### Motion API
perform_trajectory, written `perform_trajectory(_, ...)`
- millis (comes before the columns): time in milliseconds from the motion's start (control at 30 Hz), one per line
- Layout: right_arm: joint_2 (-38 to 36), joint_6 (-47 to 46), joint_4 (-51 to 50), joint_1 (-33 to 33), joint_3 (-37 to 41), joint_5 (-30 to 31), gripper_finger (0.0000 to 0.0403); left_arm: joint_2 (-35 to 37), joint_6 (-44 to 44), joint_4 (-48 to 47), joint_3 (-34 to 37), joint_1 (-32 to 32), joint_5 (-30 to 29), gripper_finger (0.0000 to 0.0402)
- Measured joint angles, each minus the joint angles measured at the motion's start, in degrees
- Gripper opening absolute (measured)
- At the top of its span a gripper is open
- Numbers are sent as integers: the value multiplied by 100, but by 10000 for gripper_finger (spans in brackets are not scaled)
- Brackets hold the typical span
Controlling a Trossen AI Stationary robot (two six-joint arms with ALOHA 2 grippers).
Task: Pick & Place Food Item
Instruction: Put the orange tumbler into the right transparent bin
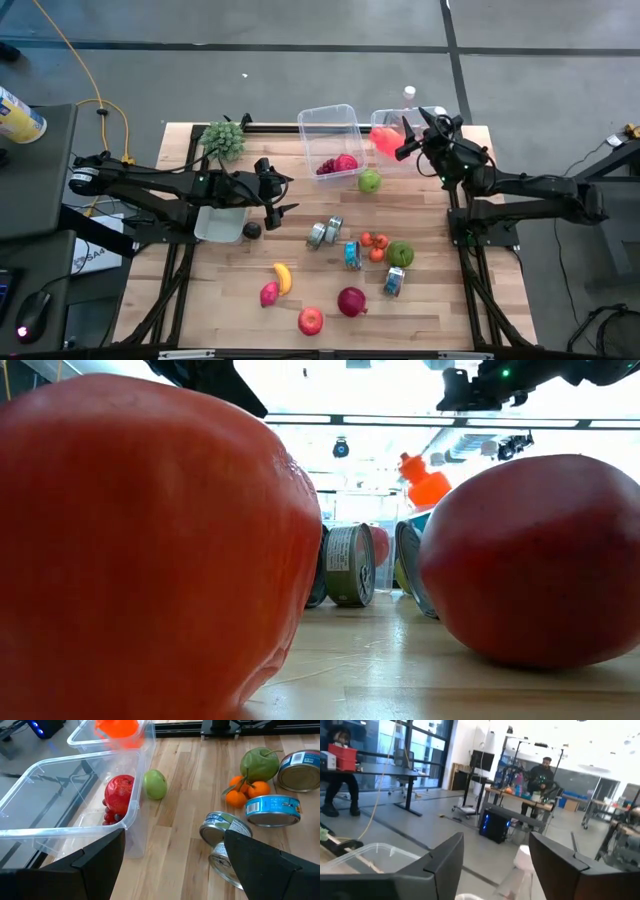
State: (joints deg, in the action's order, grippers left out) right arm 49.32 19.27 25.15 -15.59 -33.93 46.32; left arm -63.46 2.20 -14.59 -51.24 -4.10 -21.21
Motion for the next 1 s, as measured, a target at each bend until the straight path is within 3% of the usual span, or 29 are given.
perform_trajectory(200,0,320,59,268,0,-276,216,0,0,-1,0,0,0,329)
perform_trajectory(400,83,19,-255,416,-3,-2312,215,0,0,-1,0,1,0,329)
perform_trajectory(467,245,-75,-265,395,-7,-2585,215,0,0,-2,0,0,0,329)
perform_trajectory(733,1174,152,-47,-144,-7,-2333,215,0,70,-2,0,0,-2,329)
perform_trajectory(1000,1636,712,515,-199,-7,-737,215,0,83,-9,0,2,0,329)
